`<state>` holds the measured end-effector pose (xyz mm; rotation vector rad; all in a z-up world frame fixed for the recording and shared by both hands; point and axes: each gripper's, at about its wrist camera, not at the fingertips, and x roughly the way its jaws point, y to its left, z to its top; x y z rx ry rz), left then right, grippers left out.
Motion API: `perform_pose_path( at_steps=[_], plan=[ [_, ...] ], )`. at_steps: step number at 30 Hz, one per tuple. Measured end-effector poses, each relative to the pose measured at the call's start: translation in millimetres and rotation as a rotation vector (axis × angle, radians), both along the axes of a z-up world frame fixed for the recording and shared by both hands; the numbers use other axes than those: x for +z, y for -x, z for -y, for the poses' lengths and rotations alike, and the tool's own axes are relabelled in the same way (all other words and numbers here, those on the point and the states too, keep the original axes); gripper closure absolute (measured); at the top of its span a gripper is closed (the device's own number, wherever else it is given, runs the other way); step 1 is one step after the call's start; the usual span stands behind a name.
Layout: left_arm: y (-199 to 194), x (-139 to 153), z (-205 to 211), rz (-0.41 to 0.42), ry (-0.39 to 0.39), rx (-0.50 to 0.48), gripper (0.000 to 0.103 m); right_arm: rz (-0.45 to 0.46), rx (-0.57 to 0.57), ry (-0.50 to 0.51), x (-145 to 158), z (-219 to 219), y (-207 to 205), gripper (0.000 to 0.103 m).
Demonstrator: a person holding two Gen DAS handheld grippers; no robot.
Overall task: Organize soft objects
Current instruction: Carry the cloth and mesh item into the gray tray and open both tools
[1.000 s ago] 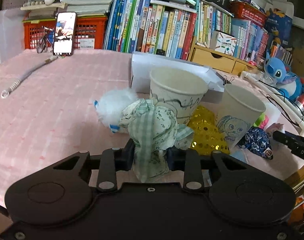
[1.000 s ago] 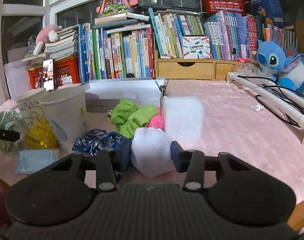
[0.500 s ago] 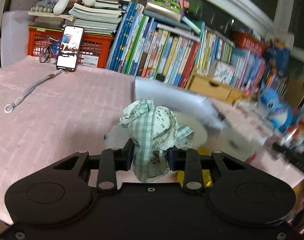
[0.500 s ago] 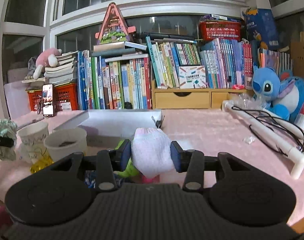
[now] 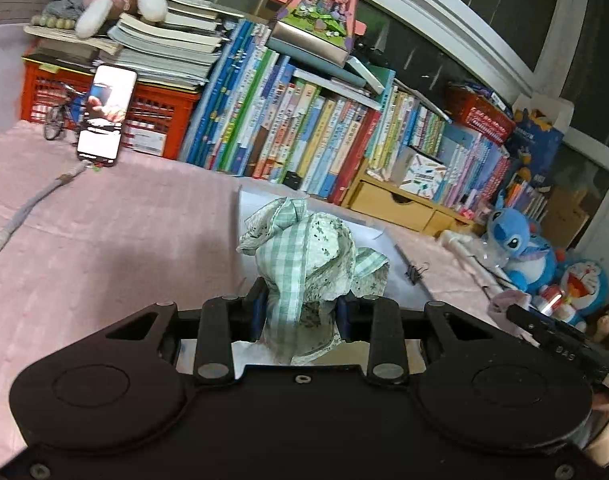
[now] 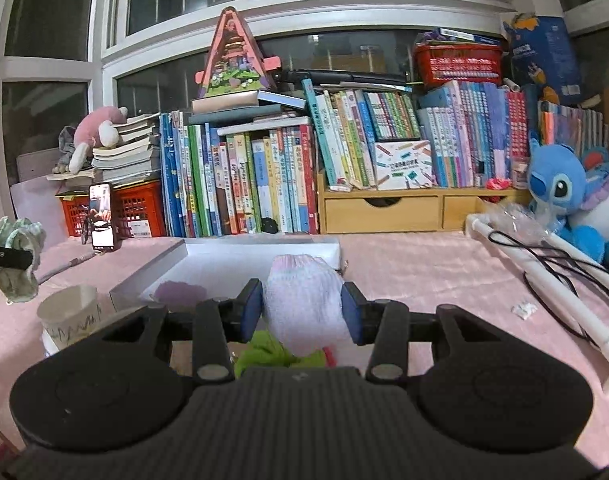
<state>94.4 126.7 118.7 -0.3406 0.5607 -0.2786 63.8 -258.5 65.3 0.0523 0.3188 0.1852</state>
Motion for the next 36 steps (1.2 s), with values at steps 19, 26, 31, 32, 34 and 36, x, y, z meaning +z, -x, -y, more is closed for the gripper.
perform_pose_path(
  at_steps=[19,26,31,32,34,36],
  plan=[
    [-105.0,43.2,53.7,-0.063,-0.084,-0.104,0.072,-0.159,0.114,-0.083,28.9,-12.3,-93.2,0.055],
    [-175.1,22.2,82.2,-0.204,-0.143,-0.113,0.072,-0.303,0.153,-0.144,19.4,-21.9,-149.9,0.055],
    [-214.5,-2.3,97.0,-0.291,-0.186,-0.099,0.072,-0.376,0.164,-0.143,7.3,-33.0,-181.1,0.055],
    [-221.4,-7.6,99.9,-0.31,-0.194,-0.103,0.072,-0.39,0.171,-0.144,4.0,-35.6,-186.0,0.055],
    [-231.2,-16.2,104.0,-0.338,-0.207,-0.107,0.072,-0.426,0.192,-0.152,-3.5,-40.2,-195.3,0.055],
    [-239.2,-24.8,108.4,-0.357,-0.226,-0.113,0.072,-0.453,0.202,-0.147,-11.3,-45.5,-201.7,0.055]
  ],
)
